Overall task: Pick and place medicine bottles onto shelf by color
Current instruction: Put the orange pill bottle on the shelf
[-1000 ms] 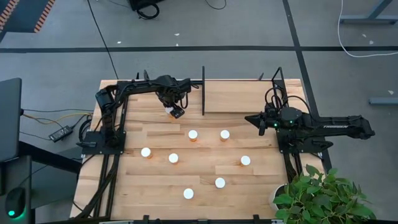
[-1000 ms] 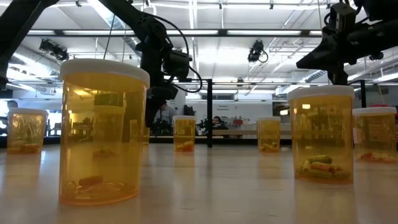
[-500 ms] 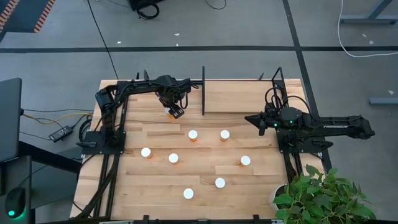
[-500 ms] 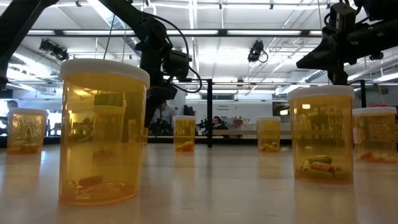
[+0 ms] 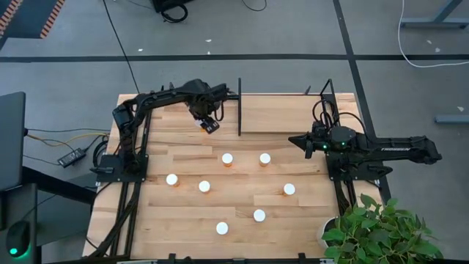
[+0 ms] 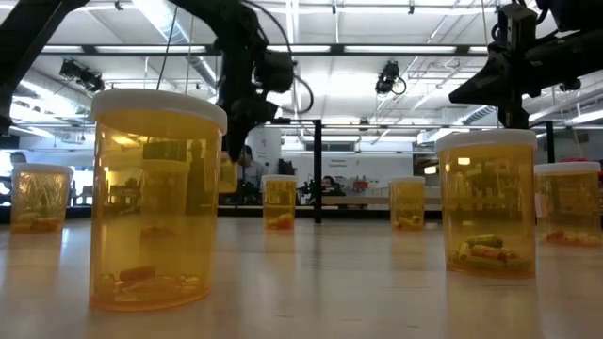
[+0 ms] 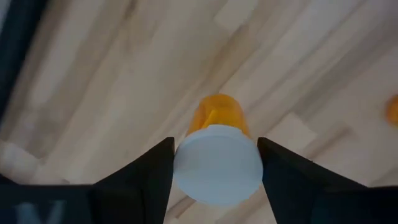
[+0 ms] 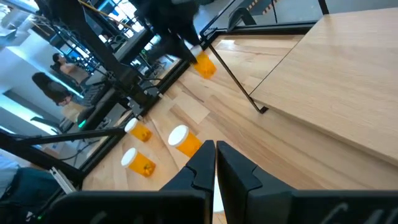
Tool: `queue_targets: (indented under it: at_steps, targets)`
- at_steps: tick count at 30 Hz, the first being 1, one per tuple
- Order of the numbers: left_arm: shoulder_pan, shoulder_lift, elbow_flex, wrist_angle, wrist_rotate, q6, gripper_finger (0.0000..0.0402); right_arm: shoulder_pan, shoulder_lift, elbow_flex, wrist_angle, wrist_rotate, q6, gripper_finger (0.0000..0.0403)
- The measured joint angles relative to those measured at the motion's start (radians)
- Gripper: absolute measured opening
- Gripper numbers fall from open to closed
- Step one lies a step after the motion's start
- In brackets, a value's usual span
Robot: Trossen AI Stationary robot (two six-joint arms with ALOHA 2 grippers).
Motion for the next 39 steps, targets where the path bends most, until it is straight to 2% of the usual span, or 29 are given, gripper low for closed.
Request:
queue_targets:
  at_steps: [6, 11, 19, 25, 31, 35, 39]
  targets:
    - [0.0, 0.0, 0.244, -0.103, 0.0, 0.035, 0.0232, 0.0, 0.0, 0.0, 0.029, 0.0, 0.041, 0.0022]
    - [0.0, 0.0, 0.441, -0.145, 0.0, 0.036, 0.0226, 0.0, 0.0, 0.0, 0.089, 0.0, 0.086, 0.0022]
    - [-0.034, -0.001, 0.685, -0.107, -0.001, 0.028, 0.0225, 0.0, 0.0, 0.0, 0.091, 0.0, 0.075, 0.0022]
    - [-0.096, -0.005, 0.693, 0.022, 0.0, 0.017, 0.0225, 0.0, 0.0, 0.0, 0.095, -0.003, 0.075, 0.0022]
    - [-0.154, 0.023, 0.676, 0.158, 0.001, 0.024, 0.0224, 0.0, 0.0, 0.0, 0.099, -0.061, 0.085, 0.0022]
    - [-0.178, 0.059, 0.677, 0.216, -0.001, 0.033, 0.0222, 0.0, -0.001, 0.0, 0.102, -0.145, 0.101, 0.0022]
    - [-0.2, 0.12, 0.676, 0.22, -0.001, 0.056, 0.0223, 0.0, -0.001, 0.006, 0.103, -0.279, 0.105, 0.0022]
